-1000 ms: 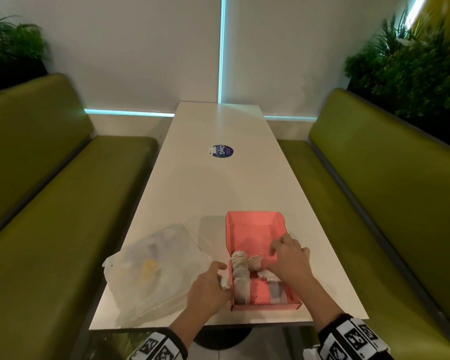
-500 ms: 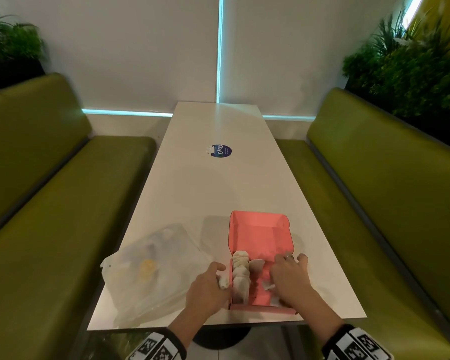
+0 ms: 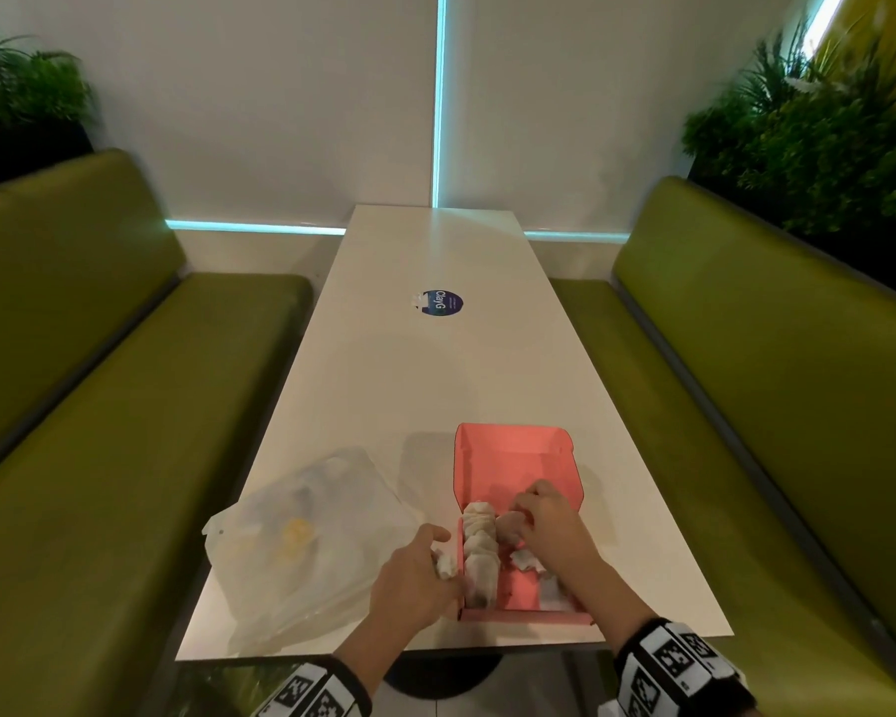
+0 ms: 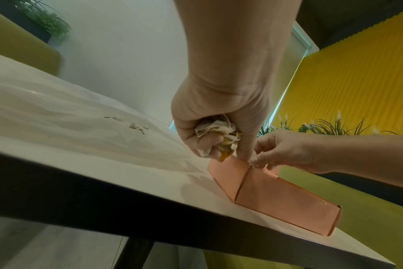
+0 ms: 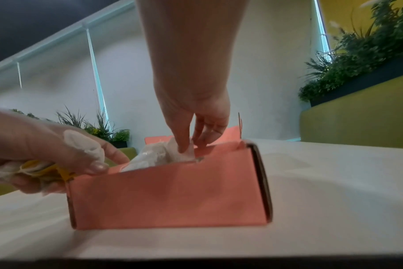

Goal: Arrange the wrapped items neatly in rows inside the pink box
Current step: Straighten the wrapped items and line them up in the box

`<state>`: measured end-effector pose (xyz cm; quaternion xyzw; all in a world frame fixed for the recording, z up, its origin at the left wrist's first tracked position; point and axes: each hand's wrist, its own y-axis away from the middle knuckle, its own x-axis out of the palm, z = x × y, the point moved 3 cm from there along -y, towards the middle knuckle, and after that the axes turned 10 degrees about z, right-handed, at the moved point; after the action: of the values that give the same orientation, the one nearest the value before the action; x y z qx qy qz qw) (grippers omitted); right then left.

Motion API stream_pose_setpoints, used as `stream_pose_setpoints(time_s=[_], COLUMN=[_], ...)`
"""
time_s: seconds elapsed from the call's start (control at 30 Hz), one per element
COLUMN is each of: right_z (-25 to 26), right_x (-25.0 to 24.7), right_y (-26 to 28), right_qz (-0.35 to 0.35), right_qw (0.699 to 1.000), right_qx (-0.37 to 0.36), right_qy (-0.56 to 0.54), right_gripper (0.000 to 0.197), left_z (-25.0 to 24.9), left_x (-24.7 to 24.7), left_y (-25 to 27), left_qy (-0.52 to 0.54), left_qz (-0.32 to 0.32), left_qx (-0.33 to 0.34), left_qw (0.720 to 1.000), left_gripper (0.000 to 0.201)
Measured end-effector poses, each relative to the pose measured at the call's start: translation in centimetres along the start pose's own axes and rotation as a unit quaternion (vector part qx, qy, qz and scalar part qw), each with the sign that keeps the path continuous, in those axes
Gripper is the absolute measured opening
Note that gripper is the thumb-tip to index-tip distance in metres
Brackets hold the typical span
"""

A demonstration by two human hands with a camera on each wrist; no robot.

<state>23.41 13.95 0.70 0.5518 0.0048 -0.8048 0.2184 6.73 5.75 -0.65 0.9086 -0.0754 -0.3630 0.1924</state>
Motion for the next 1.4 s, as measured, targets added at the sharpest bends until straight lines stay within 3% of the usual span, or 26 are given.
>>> stream_pose_setpoints(time_s=[0.2, 0.33, 0.47, 0.63, 0.83, 0.97, 1.1, 1.4], right_z=[0.2, 0.4, 0.5, 0.7, 0.8, 0.3, -0.3, 0.7], right_x=[-0.9, -1.1, -0.8, -0.7, -0.7, -0.7, 0.8, 2.0], right_y=[-0.5, -0.5, -0.7, -0.5, 0.0, 1.2, 2.3, 2.1], right_qz=[0.042, -0.013, -0.03, -0.058, -0.093, -0.117, -0.08, -0.063], right_qw=[0.999, 1.0, 0.999, 0.997, 0.994, 0.987, 0.979, 0.976], right_qx=[0.009, 0.028, 0.032, 0.042, 0.039, 0.106, 0.171, 0.183], right_qy=[0.033, 0.001, -0.032, 0.013, 0.032, 0.035, 0.071, 0.1], right_gripper=[0.014, 0.003, 0.015, 0.008, 0.017, 0.019, 0.027, 0.03], left_z=[0.2, 0.2, 0.3, 0.3, 0.2, 0.2, 0.3, -0.5], left_x=[0.0, 0.0, 0.0, 0.0, -0.1, -0.1, -0.1, -0.5], left_y=[-0.1, -0.1, -0.2, -0.2, -0.1, -0.1, 0.0, 0.5], left_qy=[0.003, -0.001, -0.006, -0.004, -0.004, 0.003, 0.008, -0.044], left_qz=[-0.007, -0.009, -0.007, -0.007, -0.003, -0.002, -0.003, 0.019], left_qx=[0.008, 0.011, 0.009, 0.016, 0.02, 0.014, 0.014, 0.019], left_qw=[1.0, 1.0, 1.0, 1.0, 1.0, 1.0, 1.0, 0.999], left_gripper=[0.051, 0.053, 0.055, 0.055, 0.056, 0.055, 0.054, 0.05])
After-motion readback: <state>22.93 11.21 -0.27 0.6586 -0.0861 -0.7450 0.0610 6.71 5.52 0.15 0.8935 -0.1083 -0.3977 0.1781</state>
